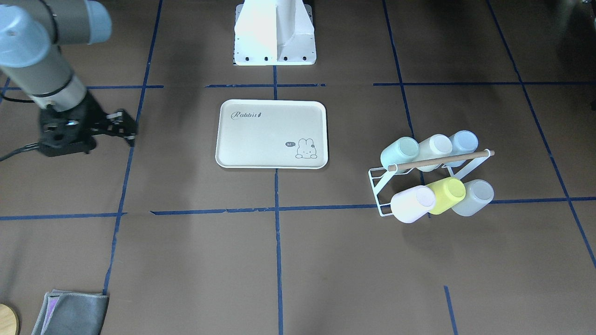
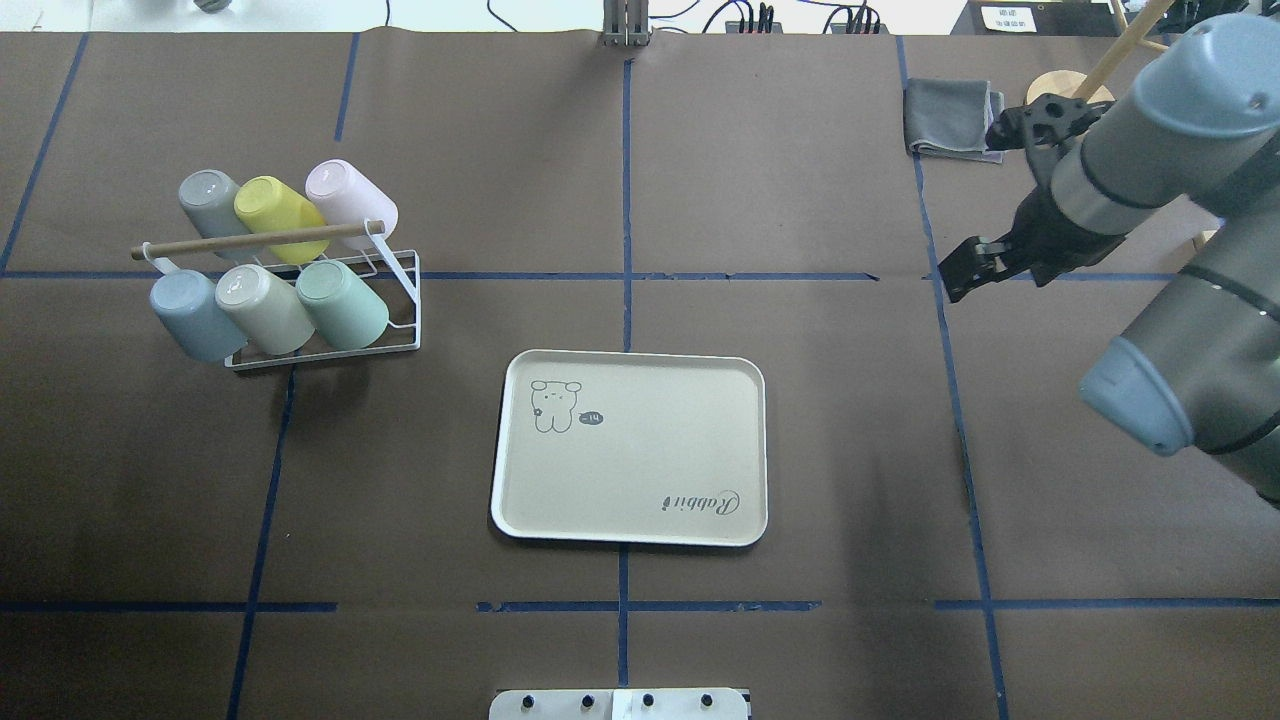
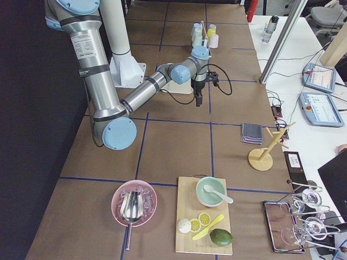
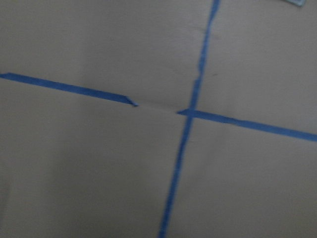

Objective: Pick up and place green cup on tray

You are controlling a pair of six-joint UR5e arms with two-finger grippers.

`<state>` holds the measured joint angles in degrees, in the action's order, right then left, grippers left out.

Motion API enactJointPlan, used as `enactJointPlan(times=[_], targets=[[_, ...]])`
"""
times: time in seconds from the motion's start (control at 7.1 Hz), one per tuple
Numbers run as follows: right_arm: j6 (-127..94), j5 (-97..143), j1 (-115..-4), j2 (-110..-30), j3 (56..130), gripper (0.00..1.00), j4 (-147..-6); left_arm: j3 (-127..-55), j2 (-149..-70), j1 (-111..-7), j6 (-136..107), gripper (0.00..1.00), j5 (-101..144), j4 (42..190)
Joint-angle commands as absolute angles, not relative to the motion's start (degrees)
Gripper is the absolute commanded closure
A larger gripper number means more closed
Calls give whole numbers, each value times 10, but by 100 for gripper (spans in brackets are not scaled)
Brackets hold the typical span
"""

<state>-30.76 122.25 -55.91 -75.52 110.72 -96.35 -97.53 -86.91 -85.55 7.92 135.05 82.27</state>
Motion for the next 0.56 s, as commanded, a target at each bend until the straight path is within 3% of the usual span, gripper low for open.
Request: enactJointPlan(times=[0.0, 0.42], targets=[[-64, 1255, -673, -859, 1114, 0, -992, -973, -873, -846, 77, 0, 1350, 823], [119, 1325, -876, -1027, 1107, 0, -989, -969, -881, -837, 76, 0, 1352, 844]])
